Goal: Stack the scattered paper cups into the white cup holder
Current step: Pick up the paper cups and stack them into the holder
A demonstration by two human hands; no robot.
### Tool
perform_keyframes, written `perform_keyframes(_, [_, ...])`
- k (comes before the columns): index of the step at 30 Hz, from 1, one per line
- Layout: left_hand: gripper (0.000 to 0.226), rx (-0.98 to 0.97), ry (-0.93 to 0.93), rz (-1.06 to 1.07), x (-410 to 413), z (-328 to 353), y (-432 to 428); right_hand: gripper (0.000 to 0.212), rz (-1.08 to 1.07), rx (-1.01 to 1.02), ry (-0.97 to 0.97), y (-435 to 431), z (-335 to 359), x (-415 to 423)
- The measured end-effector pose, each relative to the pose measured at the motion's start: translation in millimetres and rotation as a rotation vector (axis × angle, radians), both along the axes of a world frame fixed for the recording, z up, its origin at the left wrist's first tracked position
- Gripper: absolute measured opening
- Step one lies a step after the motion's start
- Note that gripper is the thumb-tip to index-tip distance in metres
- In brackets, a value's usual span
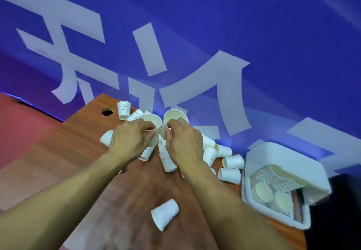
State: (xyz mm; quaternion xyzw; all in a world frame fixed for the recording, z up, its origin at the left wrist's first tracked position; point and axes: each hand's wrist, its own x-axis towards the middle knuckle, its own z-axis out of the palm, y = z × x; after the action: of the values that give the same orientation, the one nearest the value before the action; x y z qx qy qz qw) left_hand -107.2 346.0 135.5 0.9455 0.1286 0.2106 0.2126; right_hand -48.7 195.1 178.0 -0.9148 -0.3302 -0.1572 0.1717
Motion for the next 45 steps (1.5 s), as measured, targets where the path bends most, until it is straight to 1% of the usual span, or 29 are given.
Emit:
perform_keyframes(1, [0.023,0.002,-0.009,-0.027,2.5,3.6,-18.5,0.011,-0.017,0.013,-0.018,-20.4,2.0,0.1])
perform_keyframes(4, [0.024,0.022,-0.025,-0.114,14.2,13.7,-71.9,0.01,-0.113,0.021,-0.052,-78.6,8.0,4.1])
perform_keyframes(7, [0.037,0.055,-0.081,-0.22,26.1,22.8,-126.5,0.014,-0.199,-0.008,-0.081,-135.5,12.2,6.4])
perform_keyframes(9, [0.041,0.077,-0.098,-0.28,34.1,26.1,-162.4,0.018,-0.265,-0.027,-0.095,-173.5,14.3,7.4])
perform_keyframes(14, [0.044,0.028,-0.108,-0.41,57.3,29.9,-242.0,0.023,-0.401,-0.108,-0.085,-261.4,20.1,14.0])
perform_keyframes(15, [0.043,0.027,-0.112,-0.433,62.2,29.6,-257.3,0.024,-0.432,-0.125,-0.076,-276.8,21.1,15.3])
perform_keyframes(17, [0.035,0.042,-0.099,-0.474,70.9,27.0,-285.1,0.018,-0.456,-0.138,-0.039,-305.5,18.9,19.0])
perform_keyframes(19, [0.026,0.121,-0.079,-0.495,79.7,21.2,-307.9,0.01,-0.467,-0.144,0.002,-328.1,14.5,21.3])
perform_keyframes(20, [0.026,0.188,-0.083,-0.489,84.3,17.6,-317.9,0.011,-0.474,-0.145,0.015,-337.6,12.1,21.9])
perform_keyframes(23, [0.026,0.318,-0.096,-0.486,96.0,7.5,-343.3,0.021,-0.514,-0.215,0.051,-360.4,2.4,26.5])
perform_keyframes(24, [0.022,0.327,-0.093,-0.486,99.5,4.5,-350.2,0.023,-0.52,-0.236,0.034,-366.5,-0.2,29.3])
perform_keyframes(26, [0.015,0.321,-0.088,-0.474,106.5,-1.3,-360.4,0.017,-0.508,-0.252,0.045,-375.8,-3.6,32.8])
perform_keyframes(29, [0.013,0.314,-0.08,-0.473,114.4,-6.4,-367.9,0.014,-0.508,-0.236,0.049,-382.0,-11.8,44.0])
perform_keyframes(30, [0.013,0.306,-0.086,-0.479,116.3,-7.3,-369.4,0.014,-0.526,-0.243,0.035,-381.3,-14.0,47.3])
perform_keyframes(31, [0.011,0.3,-0.093,-0.487,118.8,-8.8,-370.3,0.019,-0.539,-0.256,0.03,-380.3,-18.6,51.0])
perform_keyframes(32, [0.008,0.299,-0.096,-0.494,121.7,-10.5,-371.1,0.025,-0.542,-0.254,0.02,-380.3,-26.0,55.5])
perform_keyframes(34, [0.006,0.317,-0.081,-0.506,127.1,-14.8,-372.3,0.029,-0.547,-0.225,-0.008,-382.4,-41.8,63.6])
perform_keyframes(38, [0.017,0.319,0.006,-0.531,134.9,-25.1,-376.1,0.023,-0.593,-0.205,-0.069,-391.6,-54.8,68.8])
perform_keyframes(40, [0.017,0.303,0.025,-0.549,136.6,-32.8,-377.2,0.021,-0.612,-0.172,-0.096,-398.6,-62.3,70.5])
perform_keyframes(43, [0.015,0.276,0.034,-0.577,137.0,-43.5,-381.2,0.021,-0.627,-0.111,-0.059,-408.5,-82.8,75.1])
perform_keyframes(45, [0.017,0.256,0.034,-0.59,136.8,-48.0,-386.4,0.022,-0.636,-0.095,0.014,-413.5,-95.3,76.6])
